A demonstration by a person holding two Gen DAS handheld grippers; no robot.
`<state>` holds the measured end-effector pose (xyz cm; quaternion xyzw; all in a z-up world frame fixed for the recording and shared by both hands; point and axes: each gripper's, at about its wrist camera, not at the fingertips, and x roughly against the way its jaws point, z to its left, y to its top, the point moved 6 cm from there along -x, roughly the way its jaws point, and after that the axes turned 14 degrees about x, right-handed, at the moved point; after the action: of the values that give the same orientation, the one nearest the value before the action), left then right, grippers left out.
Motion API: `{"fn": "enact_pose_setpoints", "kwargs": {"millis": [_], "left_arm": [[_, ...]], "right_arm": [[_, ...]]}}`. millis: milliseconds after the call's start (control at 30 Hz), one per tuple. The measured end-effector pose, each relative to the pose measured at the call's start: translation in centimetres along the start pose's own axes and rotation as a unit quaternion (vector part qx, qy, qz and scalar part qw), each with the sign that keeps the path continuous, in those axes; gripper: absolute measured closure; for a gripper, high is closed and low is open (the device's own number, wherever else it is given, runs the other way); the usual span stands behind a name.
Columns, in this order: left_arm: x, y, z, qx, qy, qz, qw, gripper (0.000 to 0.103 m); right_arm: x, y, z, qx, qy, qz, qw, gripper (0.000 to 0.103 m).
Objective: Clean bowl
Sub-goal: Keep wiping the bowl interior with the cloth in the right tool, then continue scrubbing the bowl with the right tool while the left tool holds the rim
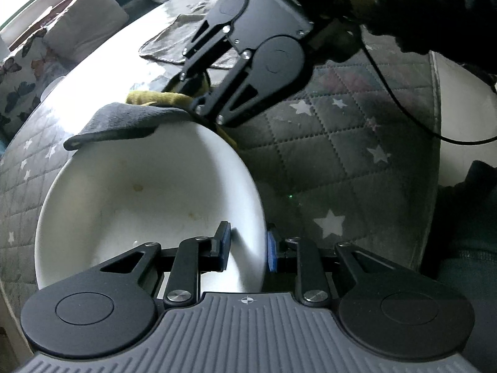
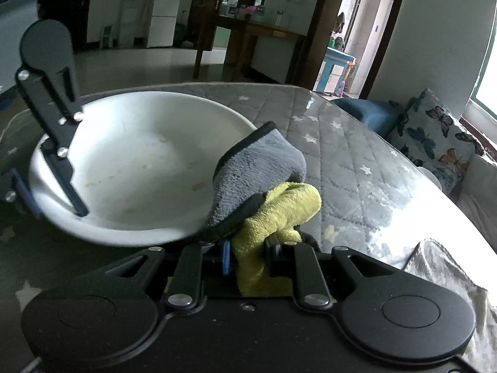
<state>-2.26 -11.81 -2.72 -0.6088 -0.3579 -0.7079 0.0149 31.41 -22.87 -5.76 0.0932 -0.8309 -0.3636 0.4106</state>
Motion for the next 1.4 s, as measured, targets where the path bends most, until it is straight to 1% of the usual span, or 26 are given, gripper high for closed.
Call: {"fn": "enact_pose_setpoints", "kwargs": {"millis": [300,567,733,833,933,1100,1400], "left_arm": [[-0.6,0.8,-0.3,0.019,0.014,0.002,0.9997,0.077],[-0.9,3.1,0.0,0.031,0.021,-0.007,0.9993,0.073],[-1.4,3.8,0.2,0.035,0.023,-0.005,0.9991,0.072],[-1.3,3.7,0.2,0.029,0.026,-0.006,0.9992,0.073],[-1.5,3.7,0.0,0.024,0.027,-0.007,0.9993,0.073],[-1.2,3.0,-0.5,0.004,0.019,-0.006,0.9998,0.074],[-0.4,1.4,-0.7,-0.019,0.001,-0.007,0.9998,0.076]], "right_arm": [[0.7,-0.3,1.0,0.000,0.004,-0.002,1.000,0.081],[1.3,-0.6,1.9,0.000,0.008,-0.005,1.000,0.081],[1.7,-0.7,2.4,0.000,0.010,-0.006,1.000,0.081],[1.9,-0.8,2.8,0.000,0.012,-0.007,1.000,0.081],[3.4,-1.1,3.9,0.005,0.016,-0.008,1.000,0.081],[4.0,-1.1,4.7,0.014,0.023,-0.010,1.000,0.081],[3.2,-0.2,3.8,0.018,0.020,-0.008,1.000,0.081]]}}
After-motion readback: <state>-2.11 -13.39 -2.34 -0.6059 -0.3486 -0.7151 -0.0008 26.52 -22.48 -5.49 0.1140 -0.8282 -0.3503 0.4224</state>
